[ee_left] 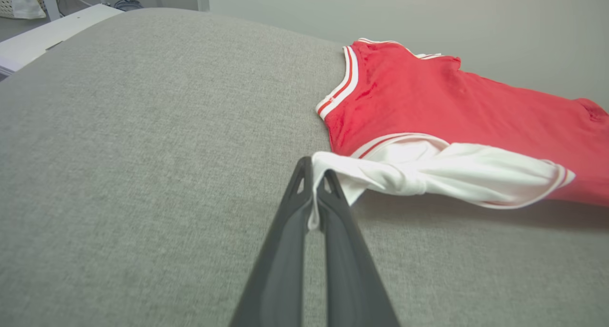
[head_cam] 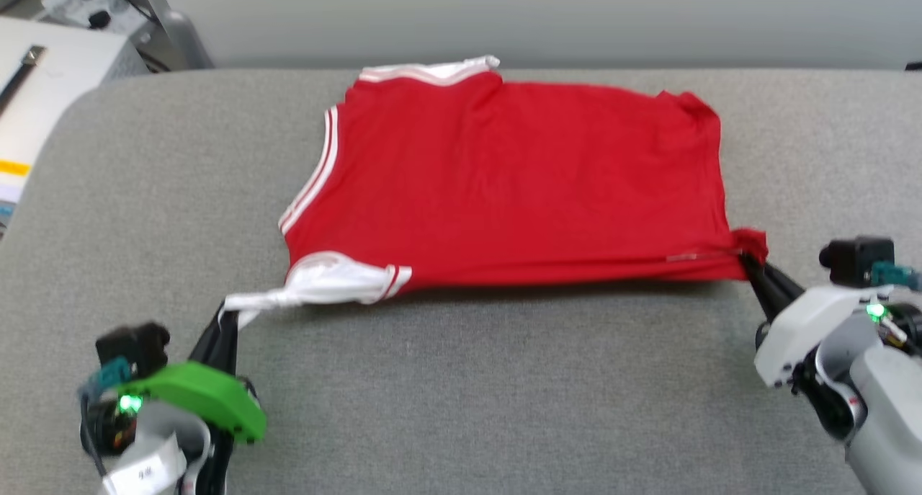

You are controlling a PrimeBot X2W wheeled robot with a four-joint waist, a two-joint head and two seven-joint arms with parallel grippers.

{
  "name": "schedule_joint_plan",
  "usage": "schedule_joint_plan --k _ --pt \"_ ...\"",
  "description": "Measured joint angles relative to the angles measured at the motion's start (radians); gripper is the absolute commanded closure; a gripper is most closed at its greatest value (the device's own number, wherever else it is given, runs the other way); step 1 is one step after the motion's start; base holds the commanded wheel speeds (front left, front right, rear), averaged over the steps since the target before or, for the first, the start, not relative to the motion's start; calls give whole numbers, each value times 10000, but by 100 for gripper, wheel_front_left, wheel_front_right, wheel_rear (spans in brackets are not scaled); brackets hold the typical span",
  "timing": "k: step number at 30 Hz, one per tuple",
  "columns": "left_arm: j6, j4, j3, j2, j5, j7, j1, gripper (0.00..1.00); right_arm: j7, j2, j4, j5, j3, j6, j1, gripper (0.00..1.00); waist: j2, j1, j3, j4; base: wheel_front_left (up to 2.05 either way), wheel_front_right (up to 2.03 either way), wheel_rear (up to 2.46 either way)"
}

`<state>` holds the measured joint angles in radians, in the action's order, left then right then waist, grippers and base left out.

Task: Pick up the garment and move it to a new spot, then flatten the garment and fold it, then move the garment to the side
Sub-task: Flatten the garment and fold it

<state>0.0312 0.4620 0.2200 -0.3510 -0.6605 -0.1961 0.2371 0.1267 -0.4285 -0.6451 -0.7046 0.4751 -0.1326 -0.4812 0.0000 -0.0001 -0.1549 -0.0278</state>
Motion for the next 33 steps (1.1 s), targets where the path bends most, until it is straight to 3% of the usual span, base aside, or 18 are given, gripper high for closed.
schedule_joint_plan --k 11,18,26,33 --pt "-1597 -3919 -107 -545 -251 1530 -4064 100 -364 165 2150 694 -1843 -2 3684 100 0 0 1429 -182 0 0 0" --pt "-2385 -5776 -270 -688 -443 2061 -5546 100 -1325 915 4102 1620 -3501 -2 6061 100 1 0 1792 -390 0 0 0" --pt "-2431 -6322 -31 -901 -359 2403 -5053 100 -2725 1645 5902 2535 -4581 0 6662 100 0 0 1541 -382 0 0 0" --pt "-1825 -5545 522 -917 31 2617 -3012 100 -3359 1697 6228 2807 -4709 10 5923 100 0 0 1129 -357 0 0 0"
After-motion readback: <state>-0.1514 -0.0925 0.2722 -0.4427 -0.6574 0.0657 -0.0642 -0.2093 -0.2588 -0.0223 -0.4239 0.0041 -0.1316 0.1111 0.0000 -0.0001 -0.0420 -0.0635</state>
